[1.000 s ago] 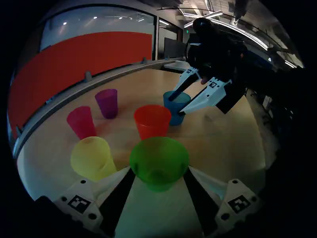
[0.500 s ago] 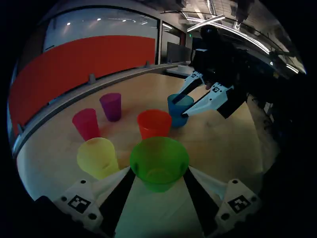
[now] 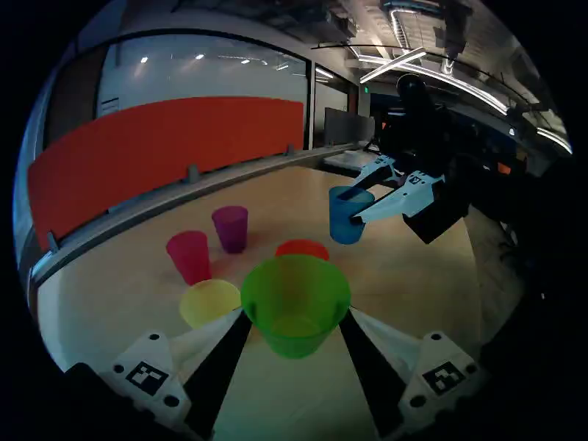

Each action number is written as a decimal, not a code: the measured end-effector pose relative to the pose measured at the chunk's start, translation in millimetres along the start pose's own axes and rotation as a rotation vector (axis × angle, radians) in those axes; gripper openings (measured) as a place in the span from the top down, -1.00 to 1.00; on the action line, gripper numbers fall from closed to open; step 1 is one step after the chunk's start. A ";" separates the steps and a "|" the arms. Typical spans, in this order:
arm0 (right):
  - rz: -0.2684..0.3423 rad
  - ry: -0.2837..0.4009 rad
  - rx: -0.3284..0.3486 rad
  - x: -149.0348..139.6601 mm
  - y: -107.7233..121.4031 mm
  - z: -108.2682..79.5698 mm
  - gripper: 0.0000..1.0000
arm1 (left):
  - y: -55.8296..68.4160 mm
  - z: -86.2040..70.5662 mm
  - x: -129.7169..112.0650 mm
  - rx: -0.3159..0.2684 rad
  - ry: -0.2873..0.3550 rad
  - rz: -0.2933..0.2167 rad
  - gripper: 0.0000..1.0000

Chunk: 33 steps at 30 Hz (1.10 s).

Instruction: Pour water

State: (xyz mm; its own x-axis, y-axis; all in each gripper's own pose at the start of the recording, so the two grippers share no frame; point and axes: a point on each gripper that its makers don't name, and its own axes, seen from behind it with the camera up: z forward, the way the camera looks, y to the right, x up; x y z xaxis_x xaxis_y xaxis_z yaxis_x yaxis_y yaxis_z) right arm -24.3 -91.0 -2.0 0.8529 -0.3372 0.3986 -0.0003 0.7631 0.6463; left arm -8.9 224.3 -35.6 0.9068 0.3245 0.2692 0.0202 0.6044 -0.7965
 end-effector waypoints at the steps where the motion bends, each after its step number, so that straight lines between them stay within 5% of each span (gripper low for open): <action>1: -0.001 0.011 -0.003 3.9 -0.8 -1.5 -0.80 | -1.6 -2.5 3.5 0.006 0.010 0.000 -0.67; 15: -0.004 0.131 -0.025 51.3 -14.4 -21.1 -0.80 | -25.3 -38.9 54.5 0.080 0.148 0.005 -0.67; 33: 0.000 0.228 -0.018 86.0 -29.5 -27.4 -0.80 | -43.3 -64.3 84.4 0.137 0.258 -0.017 -0.67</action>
State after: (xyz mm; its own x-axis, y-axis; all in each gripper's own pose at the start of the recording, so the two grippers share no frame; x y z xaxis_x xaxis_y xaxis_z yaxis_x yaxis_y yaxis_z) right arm 63.4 -127.4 -4.7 0.9488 -0.2056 0.2400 0.0073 0.7735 0.6338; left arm 93.8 178.7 -13.2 0.9843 0.1281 0.1217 -0.0045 0.7068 -0.7074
